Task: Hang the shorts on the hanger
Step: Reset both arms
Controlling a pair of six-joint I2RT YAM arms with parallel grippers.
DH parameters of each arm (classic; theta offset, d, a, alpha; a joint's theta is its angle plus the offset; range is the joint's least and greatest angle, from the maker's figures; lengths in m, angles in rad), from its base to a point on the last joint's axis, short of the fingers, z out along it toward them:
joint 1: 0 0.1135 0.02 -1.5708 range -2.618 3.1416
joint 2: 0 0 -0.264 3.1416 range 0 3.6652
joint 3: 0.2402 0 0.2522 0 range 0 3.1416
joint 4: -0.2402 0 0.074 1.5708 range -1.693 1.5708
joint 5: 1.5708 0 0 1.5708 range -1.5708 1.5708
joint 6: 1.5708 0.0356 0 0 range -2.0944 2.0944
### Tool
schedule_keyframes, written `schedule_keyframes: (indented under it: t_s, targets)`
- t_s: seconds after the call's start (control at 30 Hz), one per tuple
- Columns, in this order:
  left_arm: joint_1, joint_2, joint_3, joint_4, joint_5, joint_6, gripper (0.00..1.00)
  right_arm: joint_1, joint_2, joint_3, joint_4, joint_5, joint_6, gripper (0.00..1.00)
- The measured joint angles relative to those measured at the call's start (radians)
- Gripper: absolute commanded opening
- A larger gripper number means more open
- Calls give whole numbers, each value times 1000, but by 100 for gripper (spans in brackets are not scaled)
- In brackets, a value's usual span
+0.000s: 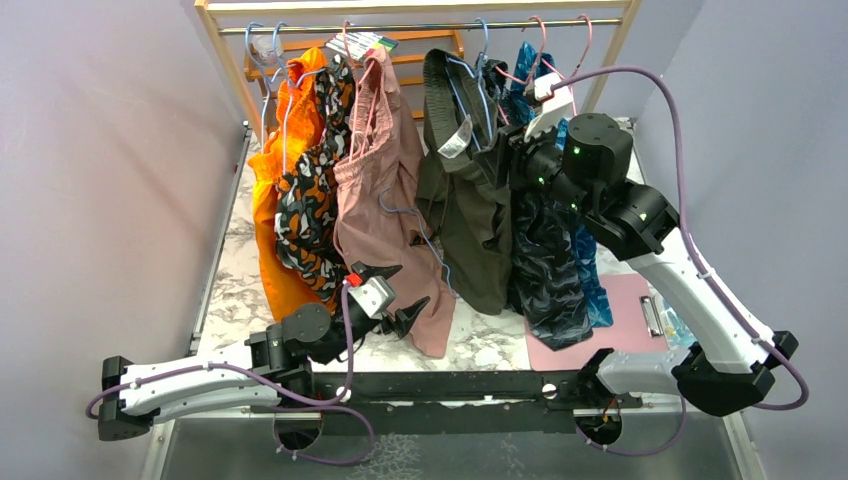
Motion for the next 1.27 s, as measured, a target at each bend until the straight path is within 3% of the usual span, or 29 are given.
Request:
schedule_keyframes:
  t_s: [0.17,0.2,0.27,0.3,0.4,0.43,0.47,0.53,0.7,0.9,1.27]
  targets:
    - [0,3,0,0,-2,-4,80,0,-48,-47,-11,-48,-1,60]
    - [0,4,0,-1,-3,-6,80,0,-52,-50,-13,-48,-1,67]
    - [0,4,0,-2,-3,-12,82,0,-126,-122,23,-47,-10,92]
    - [0,4,0,-2,-3,-16,82,0,-169,-161,36,-47,-14,99]
    - [0,14,0,-2,-5,-33,86,0,-300,-268,85,-43,-42,100]
    - [0,21,0,-2,-6,-40,96,0,-339,-299,105,-32,-49,100]
    - [0,30,0,-2,-8,-50,99,0,-374,-329,126,-12,-50,100]
    - [0,76,0,-10,-23,-113,99,-2,-465,-399,180,99,-44,100]
    - [0,188,71,-66,-76,-244,99,-3,-536,-507,248,174,-18,100]
    - [0,333,156,-159,-165,-419,99,-3,-613,-577,311,163,-29,100]
    - [0,429,224,-324,-281,-623,99,-3,-677,-609,363,113,-48,100]
